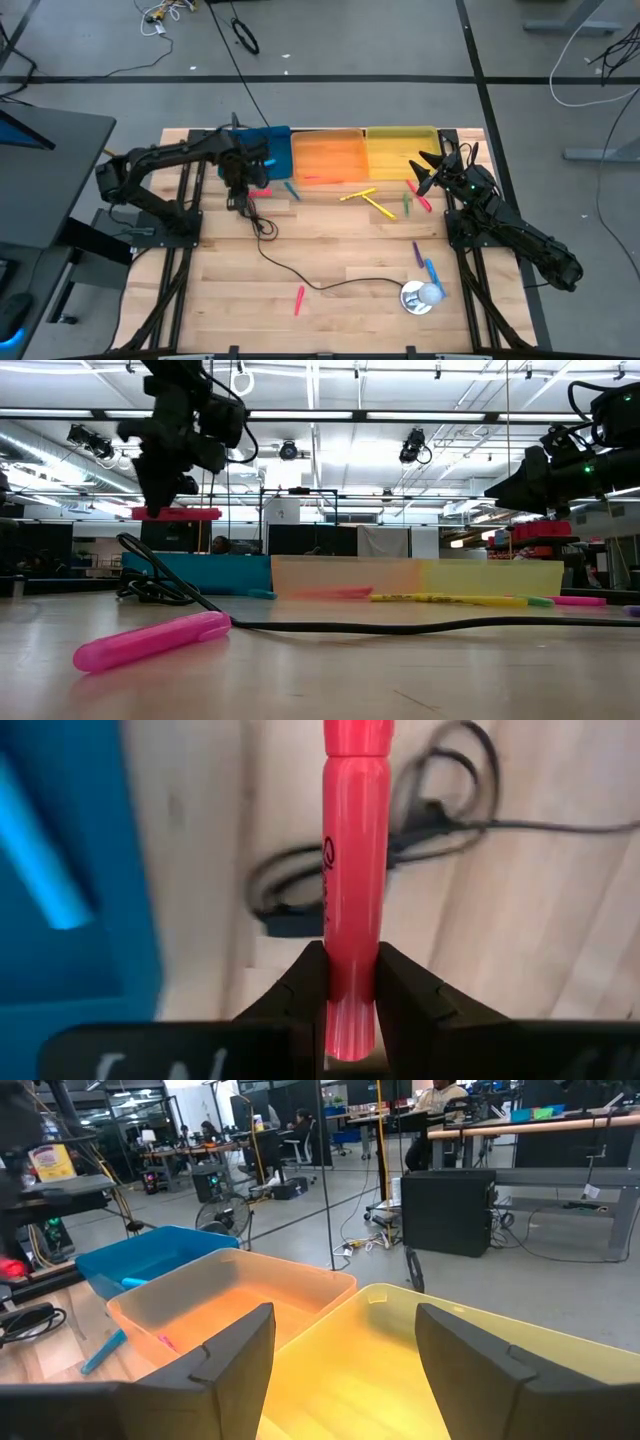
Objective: Pick & Place Markers
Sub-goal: Put the pink highlighter pen into the blue bin
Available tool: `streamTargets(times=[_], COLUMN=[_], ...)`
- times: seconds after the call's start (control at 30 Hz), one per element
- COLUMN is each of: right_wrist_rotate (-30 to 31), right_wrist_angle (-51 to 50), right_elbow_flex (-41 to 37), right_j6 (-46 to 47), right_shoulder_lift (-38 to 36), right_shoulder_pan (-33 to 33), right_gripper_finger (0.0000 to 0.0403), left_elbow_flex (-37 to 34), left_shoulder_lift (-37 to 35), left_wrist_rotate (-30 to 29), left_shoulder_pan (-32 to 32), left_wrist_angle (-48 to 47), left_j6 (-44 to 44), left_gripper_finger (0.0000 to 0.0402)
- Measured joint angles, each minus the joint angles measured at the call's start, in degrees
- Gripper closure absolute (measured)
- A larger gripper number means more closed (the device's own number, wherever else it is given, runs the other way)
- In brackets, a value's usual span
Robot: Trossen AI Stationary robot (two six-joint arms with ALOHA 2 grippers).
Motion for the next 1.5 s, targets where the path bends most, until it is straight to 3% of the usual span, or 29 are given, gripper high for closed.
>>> streamTargets(times=[0.7,1.0,1.5], right_wrist_rotate=[0.0,0.0,0.0], right_wrist_angle=[0.0,0.0,0.0], right_elbow_flex=[0.0,0.0,0.0], right_j6=[0.0,0.0,0.0], right_shoulder_lift=[0.0,0.0,0.0], right_shoulder_pan=[0.0,0.0,0.0], right_gripper_finger=[0.0158,0.0158,0.0158], left_elbow_flex=[22.6,26.4,26.7], left_shoulder_lift=[17.8,21.8,25.0], left_wrist_rotate=[-6.8,-8.2,-11.2], left_shoulder_pan=[16.9,20.4,21.8], left_wrist_angle=[-4.0,-5.1,-3.3], left_j6=[12.3,13.4,16.4], left_gripper_finger=[0.0337,0.0337,0.0337])
